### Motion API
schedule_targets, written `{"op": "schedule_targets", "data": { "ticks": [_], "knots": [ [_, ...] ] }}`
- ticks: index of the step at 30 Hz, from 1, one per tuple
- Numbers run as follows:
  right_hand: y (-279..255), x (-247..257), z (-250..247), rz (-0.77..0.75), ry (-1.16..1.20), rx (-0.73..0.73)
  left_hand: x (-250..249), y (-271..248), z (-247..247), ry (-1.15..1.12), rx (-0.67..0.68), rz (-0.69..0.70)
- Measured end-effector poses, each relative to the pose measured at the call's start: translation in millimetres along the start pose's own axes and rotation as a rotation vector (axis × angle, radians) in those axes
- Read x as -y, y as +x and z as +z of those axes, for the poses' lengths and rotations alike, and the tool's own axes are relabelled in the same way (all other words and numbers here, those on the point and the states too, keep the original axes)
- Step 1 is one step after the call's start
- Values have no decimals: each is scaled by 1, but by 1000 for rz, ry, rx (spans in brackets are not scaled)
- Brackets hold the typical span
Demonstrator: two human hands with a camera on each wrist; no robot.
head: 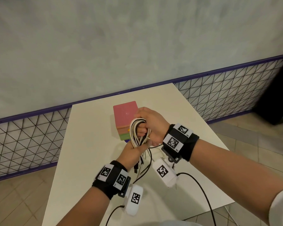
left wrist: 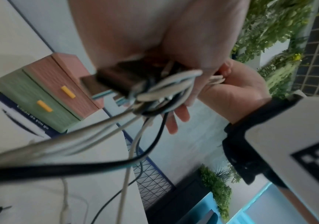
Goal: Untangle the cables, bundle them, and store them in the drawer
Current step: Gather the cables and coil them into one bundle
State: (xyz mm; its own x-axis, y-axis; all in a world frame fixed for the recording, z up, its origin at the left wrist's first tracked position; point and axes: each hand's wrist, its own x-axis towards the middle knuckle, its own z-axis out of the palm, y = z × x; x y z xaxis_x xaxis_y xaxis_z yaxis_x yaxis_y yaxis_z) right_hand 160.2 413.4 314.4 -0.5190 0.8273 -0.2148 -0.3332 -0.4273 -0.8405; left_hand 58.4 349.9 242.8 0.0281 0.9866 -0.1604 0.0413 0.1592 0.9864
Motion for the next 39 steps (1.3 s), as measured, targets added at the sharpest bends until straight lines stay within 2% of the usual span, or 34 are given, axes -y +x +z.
{"op": "schedule_targets", "data": {
  "ticks": [1,3,5,7,8,9,10,12,15,17,18,20,22,25,28,30,32,34,35,37,39],
  "knots": [
    [0,1,1,-21,-47,4,-1,0,-1,-7,-4,32],
    [2,0,-5,-95,-286,7,-2,2,-5,-40,-69,57],
    [1,-7,-18,-146,-582,107,-6,6,-13,-116,-136,76],
    [-1,-30,-33,-41,-877,345,-14,8,-19,-232,-159,86],
    [-3,-47,-44,63,-976,432,-18,9,-20,-245,-150,91],
    [-6,-62,-53,181,-980,459,-20,10,-20,-226,-137,105],
    [-9,-75,-61,269,-900,438,-21,10,-19,-205,-121,113],
    [-11,-96,-80,332,-846,359,-22,7,-15,-251,-112,68],
    [-18,-109,-111,346,-1133,175,-21,6,-17,-383,-134,16],
    [-20,-113,-133,285,-1238,18,-23,7,-20,-391,-141,5],
    [-19,-110,-141,275,-1291,0,-23,7,-21,-380,-153,6],
    [-21,-96,-143,296,-1430,59,-24,7,-22,-364,-193,-5],
    [-21,-79,-133,263,-1396,154,-23,8,-24,-348,-214,2],
    [-22,-55,-89,156,-1183,298,-20,9,-21,-268,-187,47],
    [-18,-56,-53,105,-934,459,-17,7,-11,-230,-207,64],
    [-16,-70,-48,101,-645,450,-21,7,-10,-291,-250,77],
    [-19,-84,-52,170,-541,336,-27,9,-15,-394,-301,57],
    [-25,-94,-59,176,-669,237,-30,12,-25,-490,-320,18],
    [-27,-97,-64,126,-802,207,-31,14,-30,-514,-338,3],
    [-31,-99,-70,-35,-1107,193,-30,16,-39,-525,-411,-3],
    [-36,-95,-71,-92,-1280,238,-27,18,-47,-533,-522,-20]
  ]
}}
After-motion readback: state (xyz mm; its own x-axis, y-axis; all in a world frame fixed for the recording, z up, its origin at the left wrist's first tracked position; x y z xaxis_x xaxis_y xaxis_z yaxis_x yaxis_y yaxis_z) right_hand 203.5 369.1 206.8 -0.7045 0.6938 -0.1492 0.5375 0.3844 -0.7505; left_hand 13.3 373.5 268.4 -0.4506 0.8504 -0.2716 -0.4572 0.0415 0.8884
